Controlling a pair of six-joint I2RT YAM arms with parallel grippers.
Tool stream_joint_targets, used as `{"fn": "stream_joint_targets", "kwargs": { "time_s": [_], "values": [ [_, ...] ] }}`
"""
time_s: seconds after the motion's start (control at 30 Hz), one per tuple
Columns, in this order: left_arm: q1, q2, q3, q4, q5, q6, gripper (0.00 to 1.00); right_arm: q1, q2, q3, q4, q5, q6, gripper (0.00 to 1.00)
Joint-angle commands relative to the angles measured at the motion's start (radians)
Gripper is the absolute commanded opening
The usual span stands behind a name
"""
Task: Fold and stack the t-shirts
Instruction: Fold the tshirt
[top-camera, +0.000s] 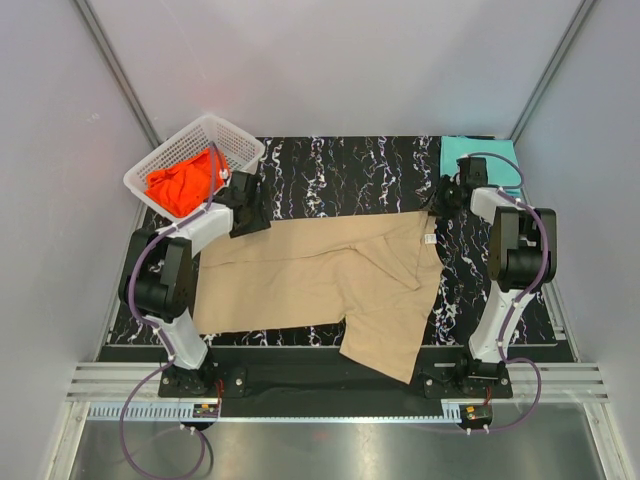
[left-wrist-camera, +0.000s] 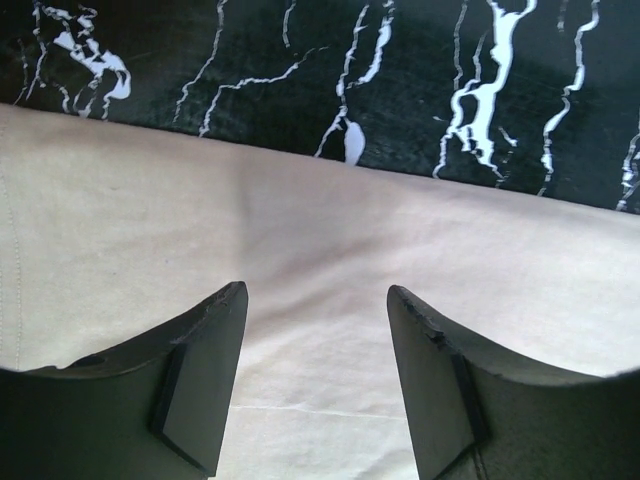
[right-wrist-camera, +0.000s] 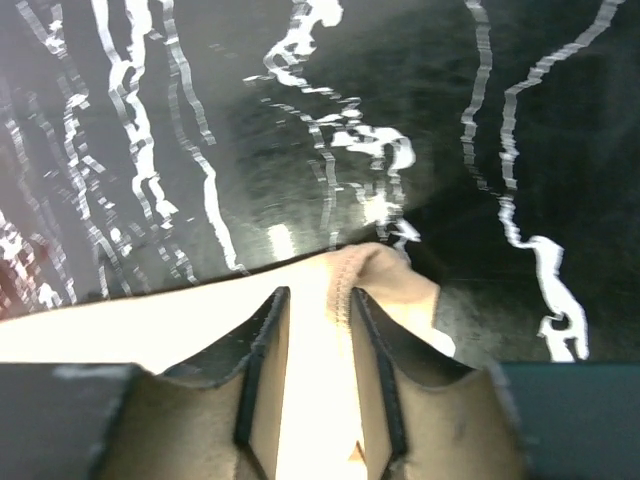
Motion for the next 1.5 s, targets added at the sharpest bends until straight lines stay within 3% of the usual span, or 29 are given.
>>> {"fn": "stream_joint_targets", "kwargs": {
  "time_s": [0.0, 0.2, 0.47, 0.57, 0.6, 0.7, 0.97, 1.23, 1.27, 1.37, 1.47],
  "values": [
    [-0.005, -0.043, 0.043, -0.005, 0.043, 0.025, 0.64, -0.004, -0.057, 0.043, 0.012, -0.080, -0.045, 0.39],
    [-0.008, -0.045, 0.072, -0.016, 0.060, 0.060, 0.64, -0.002, -0.055, 0.081, -0.135, 0.014, -0.062, 0.39],
    [-0.010, -0.121, 0.079, -0.029, 0.066, 0.097, 0.64, -0.004, -0.015, 0.081, -0.156, 0.046, -0.061, 0.33],
    [-0.010, -0.166, 0.063, -0.048, 0.012, 0.108, 0.64, -0.004, 0.008, 0.092, -0.163, 0.077, -0.055, 0.22],
    [-0.010, -0.176, 0.058, -0.052, -0.003, 0.112, 0.64, -0.002, 0.014, 0.098, -0.174, 0.089, -0.056, 0.10],
    [-0.010, -0.210, 0.035, -0.065, -0.060, 0.120, 0.64, -0.006, 0.036, 0.132, -0.232, 0.158, -0.088, 0.00],
    [-0.010, -0.210, 0.026, -0.081, -0.063, 0.126, 0.64, -0.035, 0.036, 0.202, -0.335, 0.341, -0.127, 0.00],
    [-0.012, -0.189, 0.017, -0.079, -0.068, 0.128, 0.64, -0.061, 0.013, 0.218, -0.369, 0.301, -0.130, 0.00],
    [-0.012, -0.190, 0.015, -0.074, -0.064, 0.131, 0.64, -0.061, 0.002, 0.210, -0.358, 0.269, -0.127, 0.04],
    [-0.012, -0.186, 0.017, -0.071, -0.046, 0.128, 0.64, -0.061, -0.051, 0.158, -0.332, 0.157, -0.099, 0.28],
    [-0.012, -0.192, 0.009, -0.056, -0.023, 0.121, 0.64, -0.061, -0.099, 0.101, -0.297, 0.109, -0.099, 0.37]
  ]
}}
